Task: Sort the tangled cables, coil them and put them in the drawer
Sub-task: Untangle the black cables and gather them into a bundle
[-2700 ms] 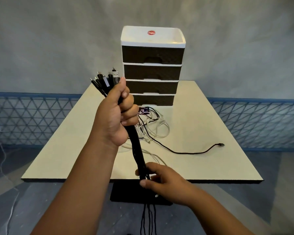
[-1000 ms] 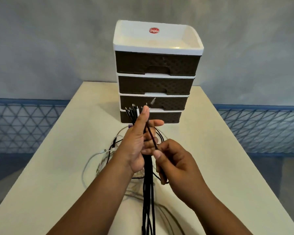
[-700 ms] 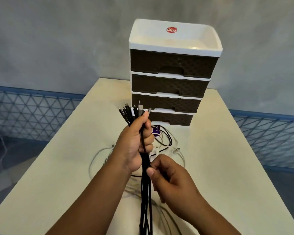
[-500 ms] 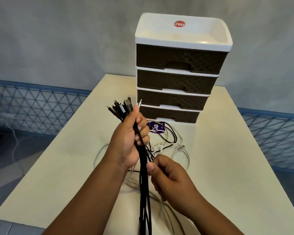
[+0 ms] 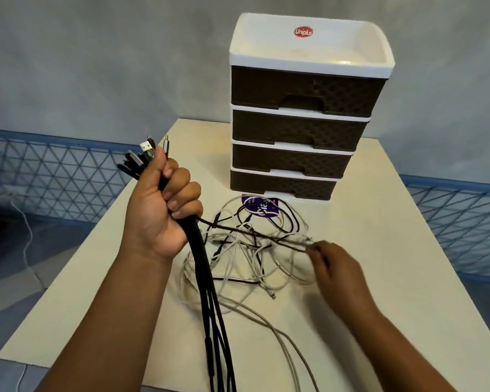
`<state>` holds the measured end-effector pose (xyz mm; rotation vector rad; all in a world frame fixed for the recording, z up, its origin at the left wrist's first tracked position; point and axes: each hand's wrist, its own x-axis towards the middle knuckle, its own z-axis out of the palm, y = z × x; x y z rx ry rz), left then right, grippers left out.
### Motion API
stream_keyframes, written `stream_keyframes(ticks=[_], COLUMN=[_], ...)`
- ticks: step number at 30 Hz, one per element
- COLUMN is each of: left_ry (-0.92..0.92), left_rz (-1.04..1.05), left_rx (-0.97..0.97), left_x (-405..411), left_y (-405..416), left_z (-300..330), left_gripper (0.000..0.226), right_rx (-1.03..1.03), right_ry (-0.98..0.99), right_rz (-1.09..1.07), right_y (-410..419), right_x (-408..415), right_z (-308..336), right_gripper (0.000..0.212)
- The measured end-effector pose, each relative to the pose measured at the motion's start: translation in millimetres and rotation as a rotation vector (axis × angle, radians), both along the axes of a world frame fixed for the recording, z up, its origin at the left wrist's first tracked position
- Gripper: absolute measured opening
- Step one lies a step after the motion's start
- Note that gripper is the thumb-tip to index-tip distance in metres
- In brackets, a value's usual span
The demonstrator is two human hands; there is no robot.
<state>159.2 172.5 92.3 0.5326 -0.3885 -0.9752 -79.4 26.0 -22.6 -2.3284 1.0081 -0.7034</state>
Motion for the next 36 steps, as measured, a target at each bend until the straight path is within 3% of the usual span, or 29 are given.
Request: stream_keyframes(ticks=[3, 7, 10, 12, 16, 18, 19, 21, 23, 25, 28, 30, 34, 36], left_ry=[-0.018, -0.119, -0.234, -0.292, -0.152, -0.117, -0.128, -0.172, -0.226, -0.283, -0.336, -0.353, -0.364, -0.362], left_rz=[-0.005, -0.085, -0.242, -0.318, -0.232, -0.192, -0.197, -0.245, -0.305, -0.356, -0.41, -0.426, -0.469, -0.485], left_rx=[0.086, 0.346, 0.533, 0.558, 0.529, 0.526, 0.521, 0.495, 0.462, 0.433, 0.399, 0.383, 0.348, 0.34], left_x=[-2, -15, -30, -39, -36, -27, -23, -17, -15, -15, -14, -11, -1, 2], left_y=[-1, -8, -16, -20, -28, -27, -24, -18, -12, -8, -2, 2, 8, 9], left_z=[3, 4, 5, 5, 0, -2, 0, 4, 10, 15, 17, 18, 19, 19], left_gripper=[0.037, 0.032, 0.045, 0.049, 0.043, 0.034, 0.033, 0.028, 0.021, 0.02, 0.021, 0.022, 0.019, 0.02], right_rx=[0.371, 0.167, 0.143, 0.226, 0.44, 0.63, 0.769, 0.897, 0.719, 0.6, 0.446, 0.368, 0.621, 0.623], right_ry=[-0.409, -0.653, -0.624, -0.55, -0.348, -0.336, -0.378, -0.452, -0.287, -0.006, 0.264, 0.304, 0.052, -0.046], right_rz=[-0.01, 0.362, 0.619, 0.745, 0.949, 1.013, 0.953, 0.609, 0.155, -0.063, -0.015, -0.034, -0.15, -0.166], right_y=[-9, 10, 33, 42, 42, 34, 28, 10, -10, -24, -25, -18, -15, -17], right_x=[15, 27, 40, 48, 49, 49, 50, 60, 75, 92, 114, 123, 126, 125], right_z=[58, 147, 179, 180, 171, 163, 156, 132, 99, 65, 28, 22, 25, 29], right_gripper=[0.024, 0.022, 0.027, 0.03, 0.029, 0.027, 0.027, 0.029, 0.021, 0.025, 0.041, 0.036, 0.015, 0.009])
